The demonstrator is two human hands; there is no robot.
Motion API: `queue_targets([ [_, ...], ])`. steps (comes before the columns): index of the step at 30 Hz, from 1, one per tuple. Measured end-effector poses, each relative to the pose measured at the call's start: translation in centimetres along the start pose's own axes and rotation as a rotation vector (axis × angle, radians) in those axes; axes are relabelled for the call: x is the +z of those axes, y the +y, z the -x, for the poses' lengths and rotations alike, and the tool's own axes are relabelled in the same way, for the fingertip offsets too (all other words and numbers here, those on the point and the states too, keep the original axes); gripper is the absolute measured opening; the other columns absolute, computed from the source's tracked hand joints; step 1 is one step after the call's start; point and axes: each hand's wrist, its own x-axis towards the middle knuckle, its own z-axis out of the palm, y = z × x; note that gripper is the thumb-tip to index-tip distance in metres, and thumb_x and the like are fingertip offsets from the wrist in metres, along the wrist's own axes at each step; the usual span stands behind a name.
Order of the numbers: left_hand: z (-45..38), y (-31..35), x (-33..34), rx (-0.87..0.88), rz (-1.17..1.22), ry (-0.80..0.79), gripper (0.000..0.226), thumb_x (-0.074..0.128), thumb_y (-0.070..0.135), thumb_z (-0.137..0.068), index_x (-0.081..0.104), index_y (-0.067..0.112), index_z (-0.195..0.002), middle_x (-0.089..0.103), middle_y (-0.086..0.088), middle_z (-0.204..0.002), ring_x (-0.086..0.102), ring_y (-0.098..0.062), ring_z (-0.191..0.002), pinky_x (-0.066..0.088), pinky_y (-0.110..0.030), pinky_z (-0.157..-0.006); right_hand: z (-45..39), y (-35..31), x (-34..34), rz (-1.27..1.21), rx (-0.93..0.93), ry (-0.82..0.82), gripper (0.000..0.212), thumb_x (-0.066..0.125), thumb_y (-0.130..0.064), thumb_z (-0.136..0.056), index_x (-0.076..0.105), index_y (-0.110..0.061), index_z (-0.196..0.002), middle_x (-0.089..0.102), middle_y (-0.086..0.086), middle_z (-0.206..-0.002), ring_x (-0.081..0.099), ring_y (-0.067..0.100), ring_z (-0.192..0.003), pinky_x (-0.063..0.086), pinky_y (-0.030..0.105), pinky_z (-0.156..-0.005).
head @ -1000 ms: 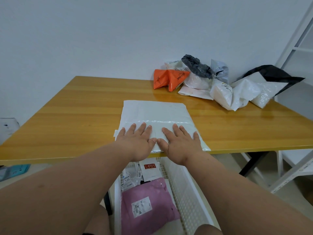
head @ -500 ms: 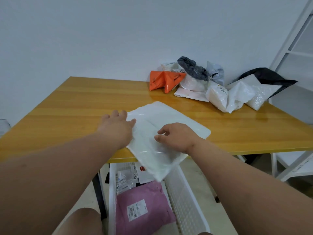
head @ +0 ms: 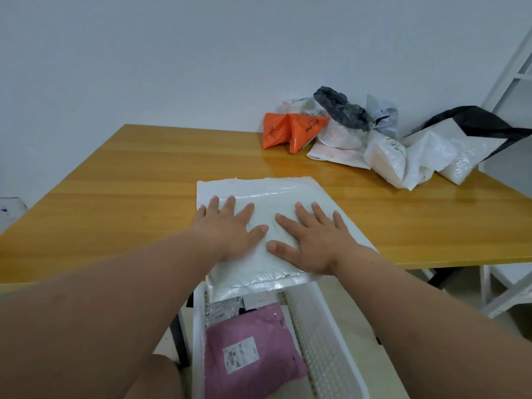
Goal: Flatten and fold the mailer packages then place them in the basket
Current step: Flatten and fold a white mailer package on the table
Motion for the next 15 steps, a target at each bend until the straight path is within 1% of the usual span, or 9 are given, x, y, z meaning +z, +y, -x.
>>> queue_targets([
  [2, -0.42, -0.32, -0.06, 0.021, -0.015, 0.006, 0.077, 0.009, 0.079, -0.087, -0.008, 0.043, -0.153, -0.015, -0.001, -0.163, -0.016, -0.030, -0.149, -0.006, -0.050, -0.121, -0.25, 0.24, 0.24, -0.025, 0.007, 0.001, 0.093, 0.004, -0.093, -0.065, -0.006, -0.055, -0.149, -0.016, -0.007, -0.163, -0.018, 0.022, -0.150, -0.009, 0.054, -0.118],
  [6, -0.93, -0.55, 0.05, 0.036, -0.030, 0.014, 0.078, 0.009, 0.079, -0.086, -0.010, 0.043, -0.152, -0.017, -0.001, -0.163, -0.017, -0.029, -0.149, -0.006, -0.049, -0.121, -0.59, -0.01, 0.76, -0.029, 0.018, 0.031, 0.088, 0.008, -0.092, -0.072, -0.005, -0.054, -0.149, -0.014, -0.007, -0.163, -0.014, 0.022, -0.150, -0.006, 0.057, -0.118],
  [11, -0.80, -0.42, -0.28, 0.039, -0.047, -0.021, 0.078, 0.009, 0.078, -0.087, -0.012, 0.042, -0.152, -0.019, -0.001, -0.162, -0.018, -0.029, -0.149, -0.007, -0.050, -0.121, -0.47, -0.18, 0.56, -0.048, 0.031, 0.020, 0.087, 0.011, -0.092, -0.073, -0.003, -0.053, -0.150, -0.013, -0.007, -0.164, -0.014, 0.022, -0.150, -0.005, 0.059, -0.118],
  [15, -0.70, -0.54, -0.48, 0.060, -0.053, -0.055, 0.078, 0.012, 0.078, -0.088, -0.011, 0.041, -0.153, -0.018, 0.000, -0.163, -0.017, -0.028, -0.149, -0.007, -0.049, -0.120, -0.20, -0.51, 0.31, -0.068, 0.044, 0.004, 0.088, 0.017, -0.092, -0.074, 0.003, -0.052, -0.151, -0.007, -0.006, -0.165, -0.009, 0.023, -0.151, -0.001, 0.059, -0.118],
])
